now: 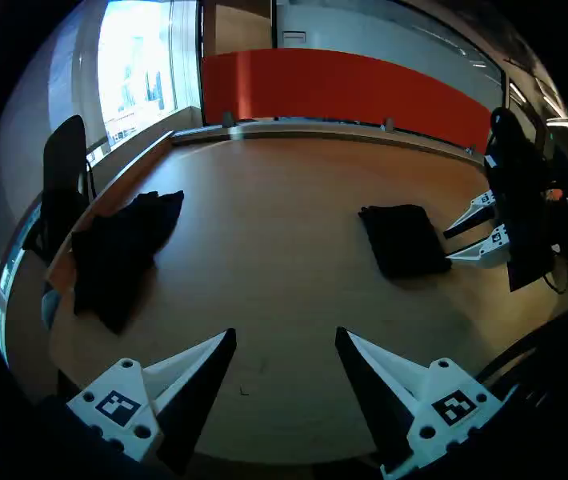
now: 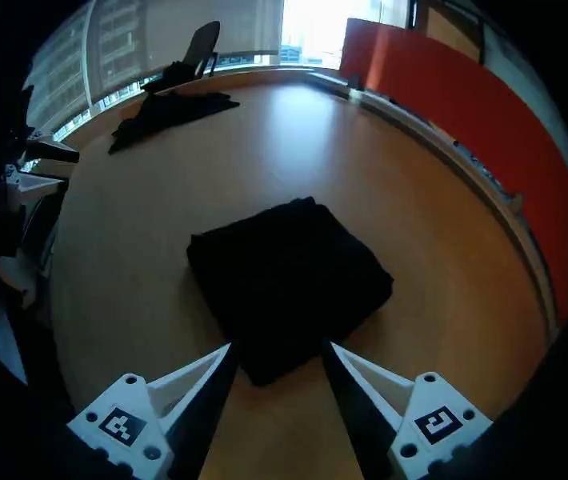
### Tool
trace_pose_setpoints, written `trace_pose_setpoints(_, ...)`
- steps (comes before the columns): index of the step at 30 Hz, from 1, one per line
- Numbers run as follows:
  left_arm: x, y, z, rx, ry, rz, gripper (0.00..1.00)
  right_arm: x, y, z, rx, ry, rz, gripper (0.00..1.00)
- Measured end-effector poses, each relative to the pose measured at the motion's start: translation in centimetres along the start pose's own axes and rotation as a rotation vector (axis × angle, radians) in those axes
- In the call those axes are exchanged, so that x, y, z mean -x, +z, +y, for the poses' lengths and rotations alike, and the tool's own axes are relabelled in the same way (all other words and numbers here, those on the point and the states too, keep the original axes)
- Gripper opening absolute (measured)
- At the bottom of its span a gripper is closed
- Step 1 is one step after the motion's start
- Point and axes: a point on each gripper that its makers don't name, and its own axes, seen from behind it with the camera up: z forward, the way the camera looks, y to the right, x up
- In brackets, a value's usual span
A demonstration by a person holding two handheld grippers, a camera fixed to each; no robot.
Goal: Fold towel
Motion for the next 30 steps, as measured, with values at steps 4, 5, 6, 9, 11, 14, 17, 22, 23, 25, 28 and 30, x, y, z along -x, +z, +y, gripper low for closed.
trace_pose_setpoints(4, 0.0, 0.0, 0.0, 0.000, 0.000, 0.001, 0.92, 1.0, 0.1, -0.3, 0.000, 0.013, -0.012, 0.77)
trace_pose_setpoints(5, 0.0, 0.0, 0.0, 0.000, 0.001, 0.001, 0.92, 1.3, 0.1, -0.4, 0.000, 0.015, -0.015, 0.77)
trace_pose_setpoints(6, 0.0, 0.0, 0.0, 0.000, 0.001, 0.001, 0.92, 1.5, 0.1, -0.4, 0.001, 0.018, -0.018, 0.77)
trace_pose_setpoints(9, 0.0, -0.1, 0.0, 0.000, 0.001, 0.002, 0.92, 2.2, 0.3, -0.5, 0.007, 0.025, -0.027, 0.77)
trace_pose_setpoints(11, 0.0, -0.1, 0.0, 0.000, 0.002, 0.003, 0.92, 2.5, 0.4, -0.5, 0.014, 0.033, -0.034, 0.77)
trace_pose_setpoints(14, 0.0, -0.1, 0.0, 0.001, 0.001, 0.002, 0.92, 2.9, 0.6, -0.5, 0.018, 0.046, -0.038, 0.77)
trace_pose_setpoints(17, 0.1, -0.1, 0.1, 0.001, 0.001, 0.002, 0.92, 3.2, 0.7, -0.5, 0.023, 0.056, -0.041, 0.74)
trace_pose_setpoints(22, 0.1, -0.2, 0.1, 0.002, 0.001, 0.001, 0.92, 3.5, 0.9, -0.4, 0.031, 0.069, -0.043, 0.67)
trace_pose_setpoints(23, 0.2, -0.2, 0.1, 0.002, 0.001, 0.001, 0.92, 3.5, 0.9, -0.3, 0.033, 0.070, -0.043, 0.65)
trace_pose_setpoints(25, 0.2, -0.2, 0.1, 0.002, 0.000, 0.000, 0.92, 3.6, 0.9, -0.3, 0.036, 0.075, -0.041, 0.60)
trace_pose_setpoints(28, 0.2, -0.2, 0.1, 0.002, 0.001, 0.001, 0.92, 3.6, 0.9, -0.3, 0.036, 0.080, -0.040, 0.51)
trace_pose_setpoints(30, 0.2, -0.2, 0.1, 0.002, 0.002, 0.001, 0.92, 3.7, 0.9, -0.4, 0.033, 0.081, -0.039, 0.46)
